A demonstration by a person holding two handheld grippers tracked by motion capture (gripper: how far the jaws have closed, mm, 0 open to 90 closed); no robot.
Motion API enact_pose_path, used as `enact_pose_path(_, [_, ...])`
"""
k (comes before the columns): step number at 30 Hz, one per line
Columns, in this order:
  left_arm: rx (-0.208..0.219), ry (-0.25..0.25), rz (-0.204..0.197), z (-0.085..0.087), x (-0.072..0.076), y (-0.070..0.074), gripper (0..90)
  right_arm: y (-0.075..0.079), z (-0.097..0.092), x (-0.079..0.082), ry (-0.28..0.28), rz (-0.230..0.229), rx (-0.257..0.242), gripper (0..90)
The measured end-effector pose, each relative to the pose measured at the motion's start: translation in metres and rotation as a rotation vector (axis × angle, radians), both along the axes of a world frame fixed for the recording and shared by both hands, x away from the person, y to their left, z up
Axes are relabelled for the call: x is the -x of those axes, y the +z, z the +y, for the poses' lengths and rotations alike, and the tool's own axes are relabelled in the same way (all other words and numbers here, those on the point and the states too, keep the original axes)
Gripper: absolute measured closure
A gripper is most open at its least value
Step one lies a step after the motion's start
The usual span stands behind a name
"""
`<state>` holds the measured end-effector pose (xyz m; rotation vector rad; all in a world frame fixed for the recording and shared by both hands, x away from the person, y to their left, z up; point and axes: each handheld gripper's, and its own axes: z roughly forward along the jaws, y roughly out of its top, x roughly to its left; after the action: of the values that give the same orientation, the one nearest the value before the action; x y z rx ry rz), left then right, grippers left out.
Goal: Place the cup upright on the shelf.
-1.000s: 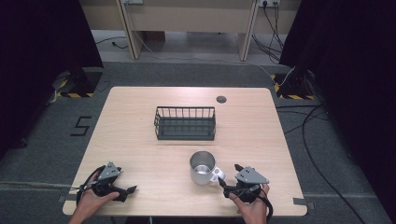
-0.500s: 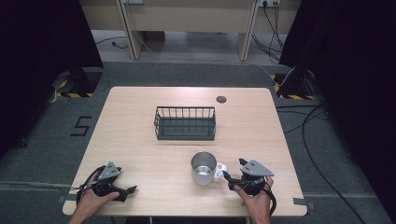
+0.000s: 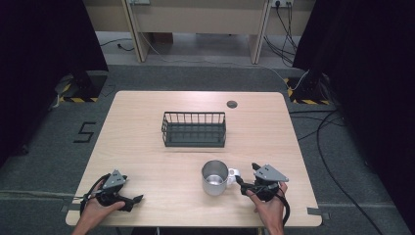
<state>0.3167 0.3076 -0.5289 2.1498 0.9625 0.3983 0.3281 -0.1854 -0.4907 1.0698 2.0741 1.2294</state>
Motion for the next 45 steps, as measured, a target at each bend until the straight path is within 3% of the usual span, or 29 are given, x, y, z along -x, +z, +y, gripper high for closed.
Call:
enact_pose_path(5, [0.0,0.0,0.0,0.0,0.0,0.0,0.0,0.007,-0.002,0.012,0.013,-0.024,-0.07,20.1])
enact_pose_path(8, [0.0,0.0,0.0,0.0,0.0,0.0,0.0,0.012,-0.001,0.02,0.025,-0.041,-0.086,14.9])
enact_pose_path(11, [0.0,0.001,0.0,0.0,0.0,0.0,0.0,0.017,0.002,0.027,0.074,-0.069,-0.124,14.9])
enact_pose_path(16, [-0.002,0.0,0.001,0.0,0.001,0.0,0.0,0.022,0.012,0.031,0.094,-0.099,-0.167,14.9])
enact_pose_path(21, [-0.001,0.0,0.001,0.0,0.001,0.0,0.0,0.025,0.032,0.031,0.147,-0.115,-0.158,14.9])
enact_pose_path(27, [-0.002,-0.001,0.002,0.0,0.001,0.0,0.0,0.024,0.048,0.027,0.16,-0.108,-0.137,14.9])
enact_pose_path(39, [-0.001,0.0,0.002,0.0,0.002,0.0,0.0,0.021,0.061,0.022,0.201,-0.119,-0.123,14.4])
enact_pose_path(45, [-0.003,-0.002,0.002,0.0,0.002,0.0,0.0,0.015,0.067,0.017,0.194,-0.107,-0.121,8.8])
